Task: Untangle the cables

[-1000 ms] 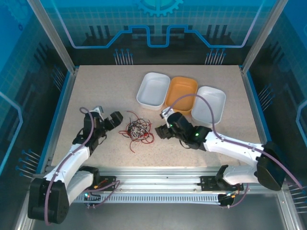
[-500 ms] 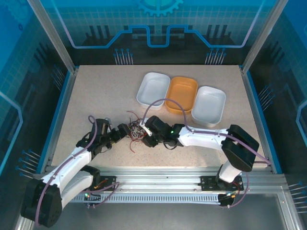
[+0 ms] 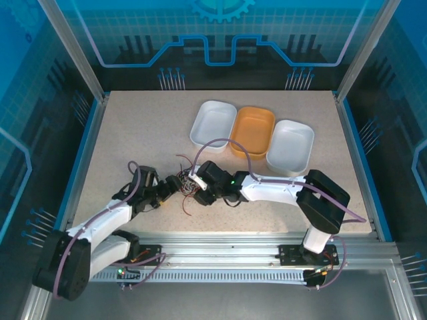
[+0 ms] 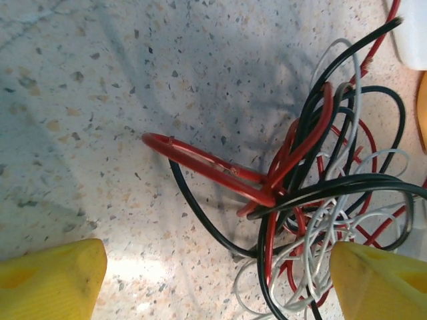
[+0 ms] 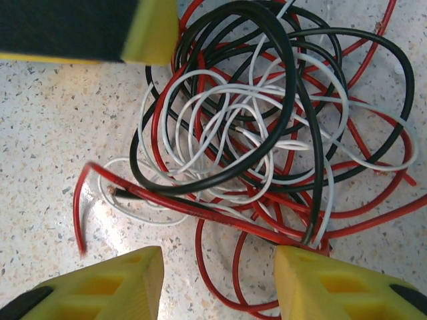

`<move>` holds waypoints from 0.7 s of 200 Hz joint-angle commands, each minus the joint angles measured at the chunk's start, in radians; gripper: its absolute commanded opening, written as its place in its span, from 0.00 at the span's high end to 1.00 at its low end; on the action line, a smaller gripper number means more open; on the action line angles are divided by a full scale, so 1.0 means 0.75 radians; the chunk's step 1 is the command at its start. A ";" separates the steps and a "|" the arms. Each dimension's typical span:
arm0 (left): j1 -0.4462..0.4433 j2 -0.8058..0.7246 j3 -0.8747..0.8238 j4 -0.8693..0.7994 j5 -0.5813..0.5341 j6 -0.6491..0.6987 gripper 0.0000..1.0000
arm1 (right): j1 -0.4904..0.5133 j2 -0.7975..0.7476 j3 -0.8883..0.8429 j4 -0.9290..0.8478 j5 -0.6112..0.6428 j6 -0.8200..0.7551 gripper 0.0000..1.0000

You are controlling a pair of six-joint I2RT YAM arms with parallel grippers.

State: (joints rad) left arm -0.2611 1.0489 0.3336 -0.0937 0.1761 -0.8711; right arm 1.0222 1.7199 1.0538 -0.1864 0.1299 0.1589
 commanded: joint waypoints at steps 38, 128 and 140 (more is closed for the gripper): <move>-0.020 0.163 0.073 0.188 0.058 -0.013 0.20 | -0.024 0.022 0.041 0.036 0.023 -0.036 0.53; -0.050 0.372 0.203 0.284 0.066 0.020 0.43 | -0.066 0.006 0.048 -0.011 0.185 0.043 0.73; -0.062 0.401 0.224 0.300 0.077 0.032 0.45 | -0.071 -0.017 0.041 -0.009 0.173 0.056 0.78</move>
State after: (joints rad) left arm -0.2649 1.2690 0.4541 -0.1337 0.1627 -0.8810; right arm 0.9867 1.7412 1.0779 -0.1799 0.2428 0.1719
